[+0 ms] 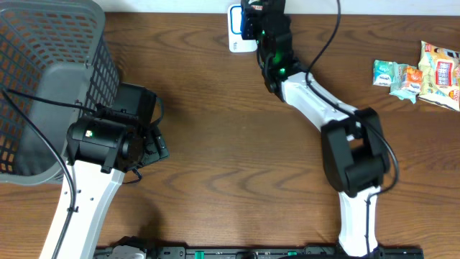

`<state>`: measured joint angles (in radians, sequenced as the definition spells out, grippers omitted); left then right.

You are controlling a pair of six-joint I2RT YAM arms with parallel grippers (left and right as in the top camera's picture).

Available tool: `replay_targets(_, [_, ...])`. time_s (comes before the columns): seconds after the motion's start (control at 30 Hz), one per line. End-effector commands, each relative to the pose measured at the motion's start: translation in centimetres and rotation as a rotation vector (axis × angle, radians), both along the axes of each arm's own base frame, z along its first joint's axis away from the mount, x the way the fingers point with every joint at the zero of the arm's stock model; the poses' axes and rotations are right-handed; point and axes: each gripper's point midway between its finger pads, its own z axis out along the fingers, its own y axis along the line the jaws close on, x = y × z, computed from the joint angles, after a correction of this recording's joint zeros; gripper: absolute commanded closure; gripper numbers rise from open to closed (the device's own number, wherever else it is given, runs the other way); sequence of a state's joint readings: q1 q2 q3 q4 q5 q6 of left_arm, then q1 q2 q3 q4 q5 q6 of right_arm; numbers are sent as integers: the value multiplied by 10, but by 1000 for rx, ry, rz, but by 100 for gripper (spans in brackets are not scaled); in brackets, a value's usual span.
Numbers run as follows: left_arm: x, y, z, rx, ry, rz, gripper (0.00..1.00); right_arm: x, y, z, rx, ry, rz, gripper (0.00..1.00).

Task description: Scan the item barcode

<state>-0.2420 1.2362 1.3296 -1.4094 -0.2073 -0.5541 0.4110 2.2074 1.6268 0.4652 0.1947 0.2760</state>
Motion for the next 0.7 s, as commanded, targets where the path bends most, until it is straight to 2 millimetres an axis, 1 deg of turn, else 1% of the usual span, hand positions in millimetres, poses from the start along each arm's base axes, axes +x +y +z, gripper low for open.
replay_targets(0.0, [-1,0,0,-8,-1,16,2,19,1,-13,-14,-9,-15,47])
replay_targets(0.17, [-1,0,0,-7,-1,16,2,46,12,-30,-21,8,-14,44])
replay_targets(0.27, [-1,0,0,-7,-1,16,2,54,19,-41,-41,53,-10,43])
replay_targets(0.4, [-1,0,0,-8,-1,16,2,55,25,-42,-46,63,-1,43])
replay_targets(0.5, [-1,0,0,-7,-1,16,2,55,25,-42,-45,64,0,43])
replay_targets(0.6, [-1,0,0,-8,-1,16,2,54,25,-47,-55,85,0,43])
replay_targets(0.67, [-1,0,0,-8,-1,16,2,54,24,-46,-62,84,1,44])
